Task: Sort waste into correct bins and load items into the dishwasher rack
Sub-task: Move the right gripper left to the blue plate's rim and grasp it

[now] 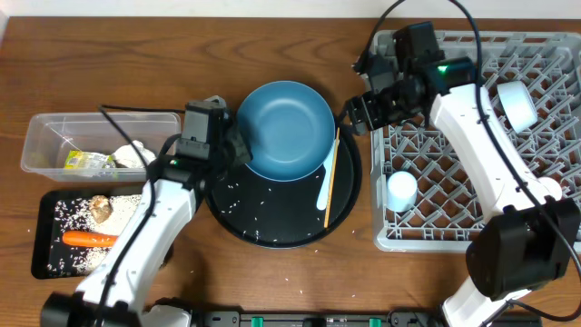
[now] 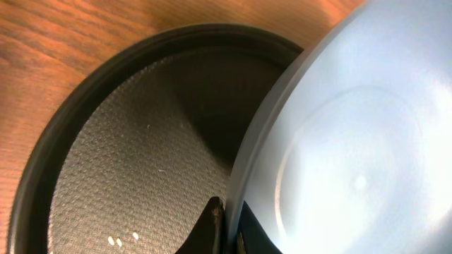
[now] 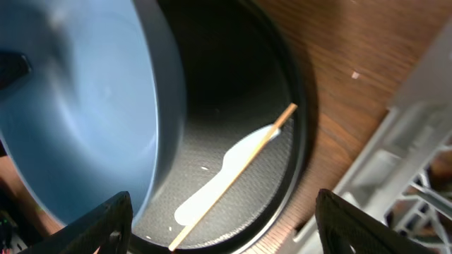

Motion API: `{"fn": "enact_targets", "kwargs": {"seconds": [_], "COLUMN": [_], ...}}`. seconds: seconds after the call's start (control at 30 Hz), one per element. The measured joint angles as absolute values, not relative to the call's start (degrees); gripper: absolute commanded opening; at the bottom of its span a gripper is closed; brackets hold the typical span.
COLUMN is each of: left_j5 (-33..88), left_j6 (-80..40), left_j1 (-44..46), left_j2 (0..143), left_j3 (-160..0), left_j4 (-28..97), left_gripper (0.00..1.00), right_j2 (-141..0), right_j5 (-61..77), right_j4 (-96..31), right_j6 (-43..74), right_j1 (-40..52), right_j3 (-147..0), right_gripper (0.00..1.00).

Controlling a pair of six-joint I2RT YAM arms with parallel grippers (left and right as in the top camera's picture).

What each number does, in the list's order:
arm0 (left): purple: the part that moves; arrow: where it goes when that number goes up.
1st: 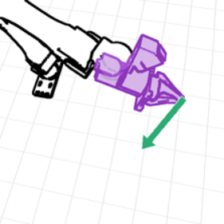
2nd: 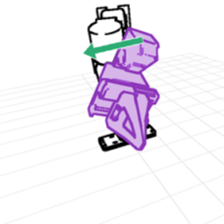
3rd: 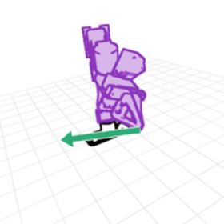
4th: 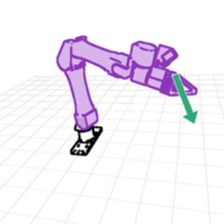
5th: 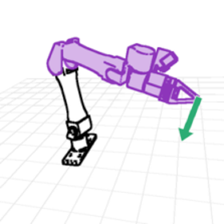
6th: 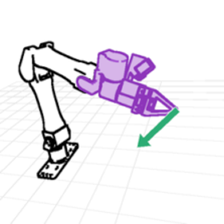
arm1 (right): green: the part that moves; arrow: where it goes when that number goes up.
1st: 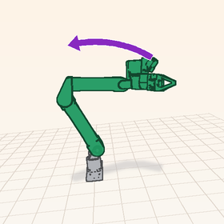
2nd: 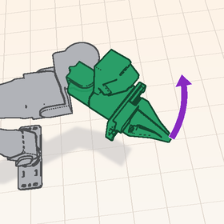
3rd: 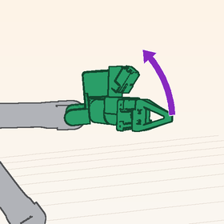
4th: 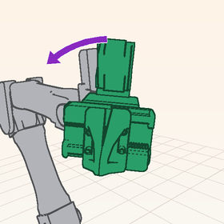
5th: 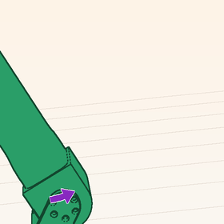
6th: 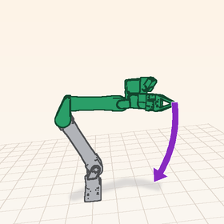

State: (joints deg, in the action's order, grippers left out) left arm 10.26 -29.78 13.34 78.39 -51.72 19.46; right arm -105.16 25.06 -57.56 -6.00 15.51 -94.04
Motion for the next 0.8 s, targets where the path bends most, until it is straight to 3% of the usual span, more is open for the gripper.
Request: {"fn": "enact_targets", "kwargs": {"seconds": [0.57, 0.8], "left_j5": [13.6, 13.6], "left_j6": [-29.8, -29.3], "left_j1": [13.6, 13.6], "left_j2": [77.0, 77.0], "left_j3": [-51.7, -51.7], "left_j4": [25.3, 27.2], "left_gripper": [0.06, 0.06], "right_j2": [-105.9, -106.1], "right_j5": [15.1, 13.1], "right_j4": [-53.6, -51.1], "right_j6": [-5.4, -5.0], "right_j1": [26.3, 26.4], "right_j3": [-93.9, -93.7], "right_gripper": [0.64, 0.37]}}
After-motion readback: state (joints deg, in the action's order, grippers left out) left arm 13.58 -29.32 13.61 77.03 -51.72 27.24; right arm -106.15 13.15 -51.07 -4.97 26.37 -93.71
